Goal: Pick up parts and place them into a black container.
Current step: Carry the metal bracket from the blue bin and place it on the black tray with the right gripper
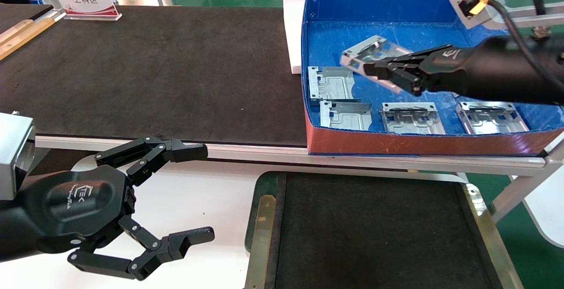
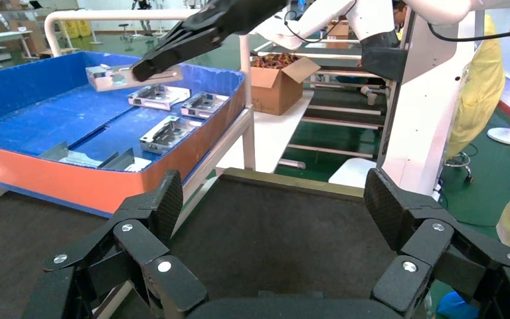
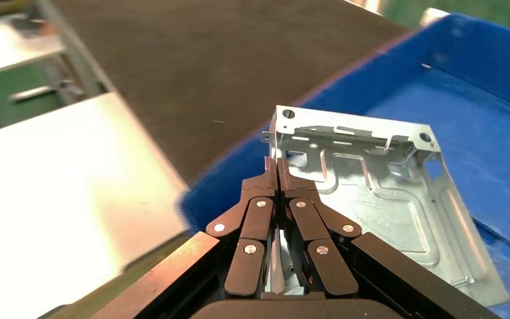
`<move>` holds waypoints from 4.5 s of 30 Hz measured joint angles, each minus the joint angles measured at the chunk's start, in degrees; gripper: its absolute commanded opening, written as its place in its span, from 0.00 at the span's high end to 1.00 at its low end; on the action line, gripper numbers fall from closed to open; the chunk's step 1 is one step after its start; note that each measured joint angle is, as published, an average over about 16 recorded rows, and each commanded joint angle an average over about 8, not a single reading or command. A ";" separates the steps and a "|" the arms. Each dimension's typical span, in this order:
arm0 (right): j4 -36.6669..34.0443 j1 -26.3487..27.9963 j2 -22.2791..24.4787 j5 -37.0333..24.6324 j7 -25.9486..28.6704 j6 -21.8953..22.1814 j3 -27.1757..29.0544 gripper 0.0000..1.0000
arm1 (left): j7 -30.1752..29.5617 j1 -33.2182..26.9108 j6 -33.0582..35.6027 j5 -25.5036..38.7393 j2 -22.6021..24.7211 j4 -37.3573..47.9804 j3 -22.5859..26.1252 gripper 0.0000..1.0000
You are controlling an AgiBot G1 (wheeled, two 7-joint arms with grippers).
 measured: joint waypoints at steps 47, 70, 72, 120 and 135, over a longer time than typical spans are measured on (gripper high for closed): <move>5.85 -27.07 6.47 17.97 -24.72 -15.27 -0.50 1.00 | 0.00 0.00 0.00 0.00 0.00 0.00 0.00 0.00; -14.94 -26.57 -8.17 5.85 -50.41 -11.56 -4.33 1.00 | 0.00 0.00 0.00 0.00 0.00 0.00 0.00 0.00; -16.85 -26.11 -9.32 5.30 -52.30 -11.20 -4.43 1.00 | 0.00 0.00 0.00 0.00 0.00 0.00 0.00 0.00; -58.02 -12.86 -30.41 -0.69 -79.21 -5.70 -6.22 1.00 | 0.00 0.00 0.00 0.00 0.00 0.00 0.00 0.00; -64.27 -9.89 -33.19 -1.48 -83.13 -3.09 -6.60 1.00 | 0.00 0.00 0.00 0.00 0.00 0.00 0.00 0.00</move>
